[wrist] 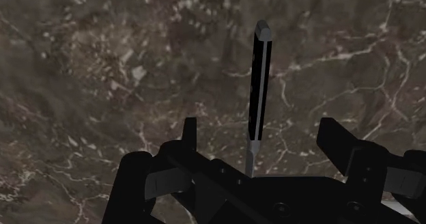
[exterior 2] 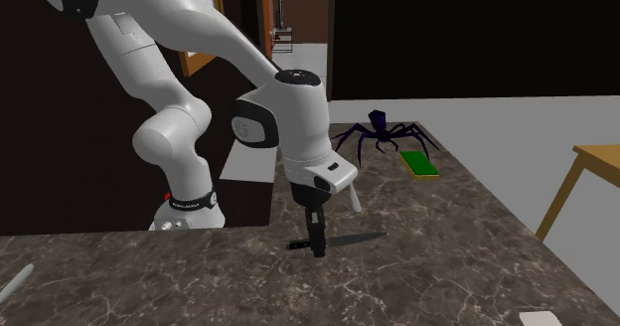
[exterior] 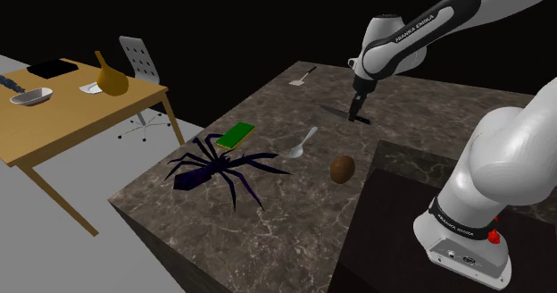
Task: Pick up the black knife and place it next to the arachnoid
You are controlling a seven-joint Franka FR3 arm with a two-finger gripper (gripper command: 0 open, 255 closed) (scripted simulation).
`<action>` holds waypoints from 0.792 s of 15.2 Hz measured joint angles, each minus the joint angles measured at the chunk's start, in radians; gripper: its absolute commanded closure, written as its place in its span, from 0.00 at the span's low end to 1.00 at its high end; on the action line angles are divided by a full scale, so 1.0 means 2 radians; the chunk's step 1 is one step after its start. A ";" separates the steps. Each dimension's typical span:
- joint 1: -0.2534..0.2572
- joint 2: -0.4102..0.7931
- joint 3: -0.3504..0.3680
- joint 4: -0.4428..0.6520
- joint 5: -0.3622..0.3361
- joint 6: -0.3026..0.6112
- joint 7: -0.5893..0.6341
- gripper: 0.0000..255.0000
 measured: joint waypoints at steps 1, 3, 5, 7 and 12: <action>0.000 0.000 0.000 0.000 0.000 0.000 0.000 1.00; 0.000 0.000 0.000 0.000 0.000 0.000 0.000 1.00; 0.000 0.000 0.000 0.000 0.000 0.000 0.000 1.00; 0.000 0.000 0.000 0.000 0.000 0.000 0.000 1.00; -0.001 -0.007 0.003 0.004 -0.002 -0.011 0.002 1.00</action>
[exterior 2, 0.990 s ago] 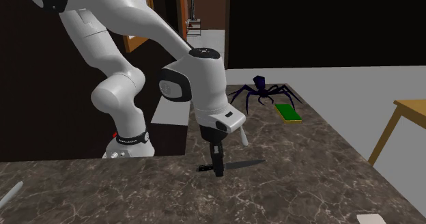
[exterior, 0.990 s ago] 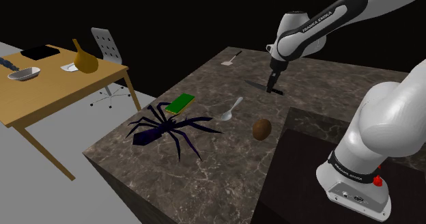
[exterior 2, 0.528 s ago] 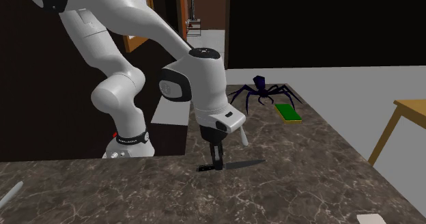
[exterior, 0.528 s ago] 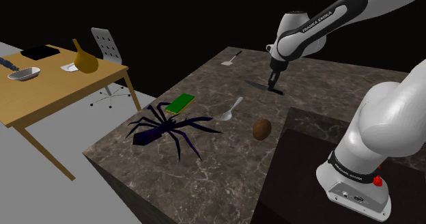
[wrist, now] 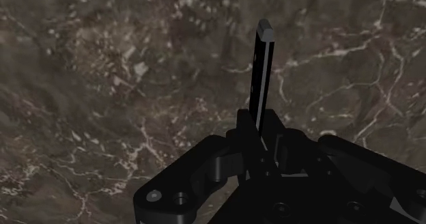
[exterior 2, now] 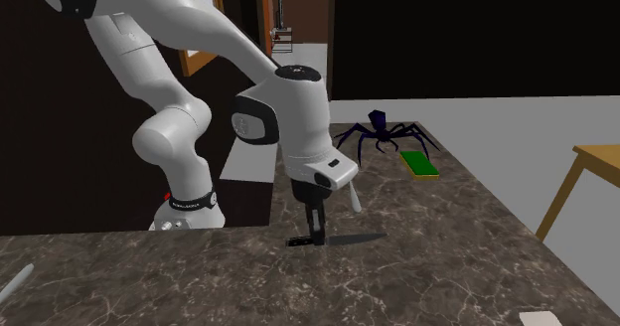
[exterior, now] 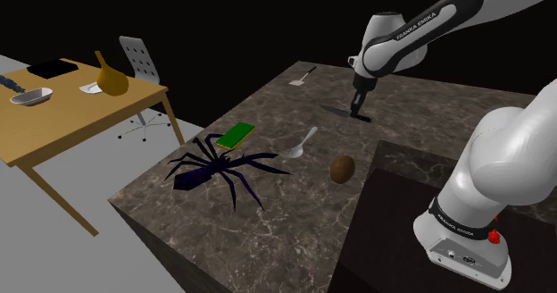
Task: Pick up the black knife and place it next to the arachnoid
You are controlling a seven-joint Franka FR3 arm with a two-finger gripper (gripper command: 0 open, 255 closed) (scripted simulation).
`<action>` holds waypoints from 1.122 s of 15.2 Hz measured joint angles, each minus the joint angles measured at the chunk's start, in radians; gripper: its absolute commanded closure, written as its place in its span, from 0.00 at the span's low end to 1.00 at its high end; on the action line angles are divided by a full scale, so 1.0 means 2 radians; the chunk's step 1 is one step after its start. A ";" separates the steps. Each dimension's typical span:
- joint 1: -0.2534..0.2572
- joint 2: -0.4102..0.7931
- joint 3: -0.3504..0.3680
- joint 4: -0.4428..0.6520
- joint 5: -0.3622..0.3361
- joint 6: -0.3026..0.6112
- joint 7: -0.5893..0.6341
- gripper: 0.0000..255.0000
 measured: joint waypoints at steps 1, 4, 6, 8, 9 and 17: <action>-0.002 -0.008 0.003 0.001 -0.003 -0.009 0.003 1.00; -0.004 -0.020 0.007 0.011 -0.005 -0.030 0.005 1.00; -0.006 -0.030 0.011 0.019 -0.006 -0.048 0.008 1.00; -0.007 -0.041 0.015 0.025 -0.008 -0.065 0.009 1.00; -0.008 -0.045 0.016 0.030 -0.008 -0.074 0.009 1.00; -0.010 -0.075 0.031 0.063 -0.008 -0.136 0.016 1.00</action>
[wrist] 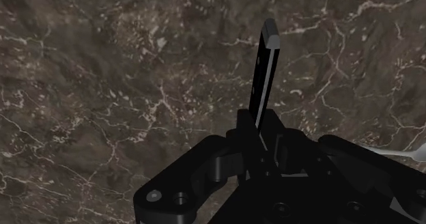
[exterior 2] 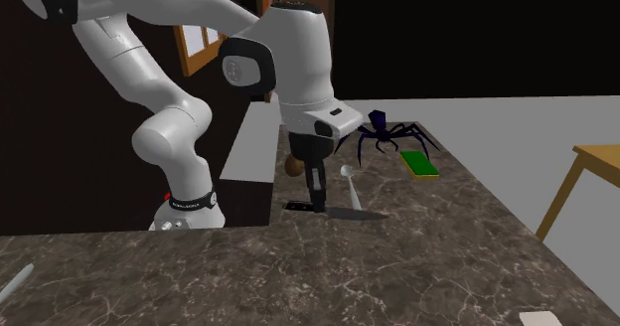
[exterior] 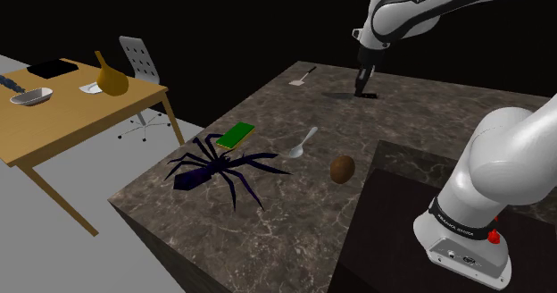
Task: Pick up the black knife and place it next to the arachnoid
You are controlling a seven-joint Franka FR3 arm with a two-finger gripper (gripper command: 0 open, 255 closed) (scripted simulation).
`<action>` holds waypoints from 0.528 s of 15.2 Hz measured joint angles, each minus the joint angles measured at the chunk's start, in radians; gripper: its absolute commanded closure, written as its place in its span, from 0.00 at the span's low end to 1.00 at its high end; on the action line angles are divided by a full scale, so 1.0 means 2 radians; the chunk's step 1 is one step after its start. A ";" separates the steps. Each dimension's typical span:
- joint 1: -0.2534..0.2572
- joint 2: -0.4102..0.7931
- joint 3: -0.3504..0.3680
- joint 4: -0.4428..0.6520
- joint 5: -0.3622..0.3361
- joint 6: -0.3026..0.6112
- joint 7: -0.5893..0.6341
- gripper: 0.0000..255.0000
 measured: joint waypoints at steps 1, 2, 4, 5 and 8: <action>0.000 -0.003 0.002 0.004 0.000 -0.008 0.001 1.00; 0.000 -0.005 0.003 0.009 0.001 -0.015 0.001 1.00; 0.000 -0.011 0.007 0.019 0.002 -0.030 0.002 1.00; 0.000 -0.013 0.007 0.024 0.002 -0.038 0.001 1.00; 0.001 -0.017 0.012 0.039 0.004 -0.056 0.004 1.00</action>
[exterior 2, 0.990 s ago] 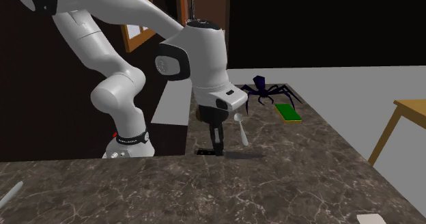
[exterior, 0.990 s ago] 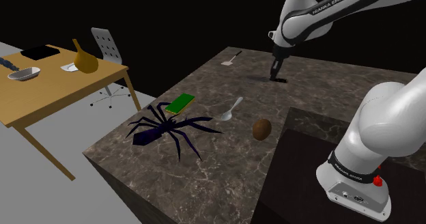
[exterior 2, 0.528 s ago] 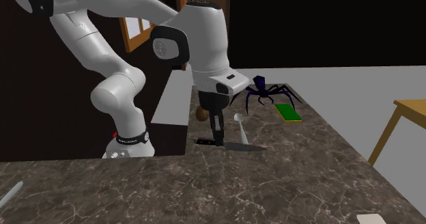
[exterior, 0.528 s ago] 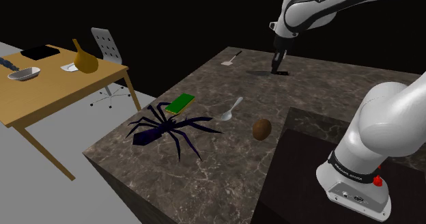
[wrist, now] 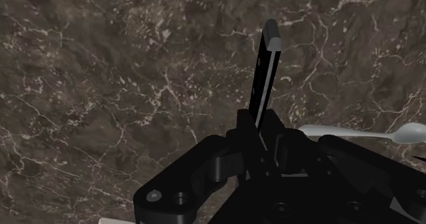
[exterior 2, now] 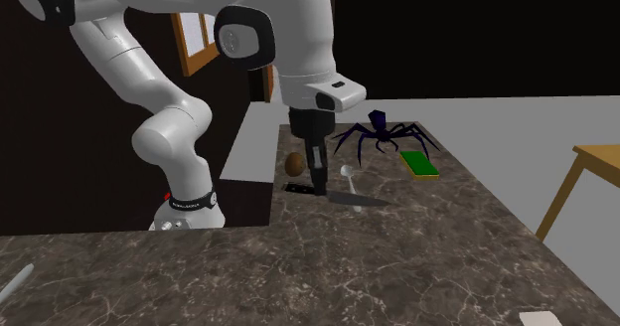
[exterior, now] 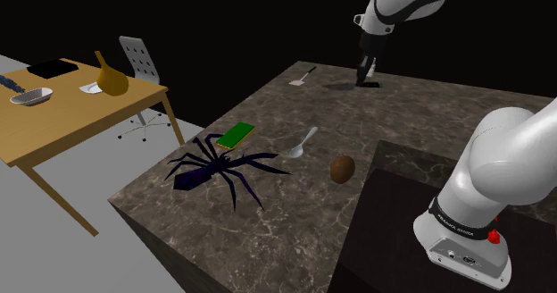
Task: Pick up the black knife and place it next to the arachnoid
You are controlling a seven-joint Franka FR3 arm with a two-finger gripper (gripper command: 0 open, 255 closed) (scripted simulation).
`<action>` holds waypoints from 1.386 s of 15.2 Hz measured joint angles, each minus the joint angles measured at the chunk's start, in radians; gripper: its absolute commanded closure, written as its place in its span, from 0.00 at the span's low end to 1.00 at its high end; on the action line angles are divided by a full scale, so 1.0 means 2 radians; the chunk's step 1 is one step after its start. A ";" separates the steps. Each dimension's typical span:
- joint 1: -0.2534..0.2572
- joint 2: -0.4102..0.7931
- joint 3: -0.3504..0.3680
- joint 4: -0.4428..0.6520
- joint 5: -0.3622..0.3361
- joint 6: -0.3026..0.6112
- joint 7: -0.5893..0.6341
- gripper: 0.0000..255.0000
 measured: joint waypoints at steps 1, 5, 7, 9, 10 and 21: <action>0.000 -0.001 0.001 0.007 0.001 -0.008 0.000 1.00; 0.000 -0.008 0.005 0.029 0.002 -0.037 -0.001 1.00; 0.001 -0.025 0.020 0.020 0.003 -0.046 0.014 1.00; 0.004 -0.044 0.041 0.003 0.006 -0.050 0.037 1.00; 0.006 -0.053 0.050 -0.005 0.008 -0.052 0.047 1.00; 0.052 -0.134 0.176 -0.070 0.065 -0.076 0.183 1.00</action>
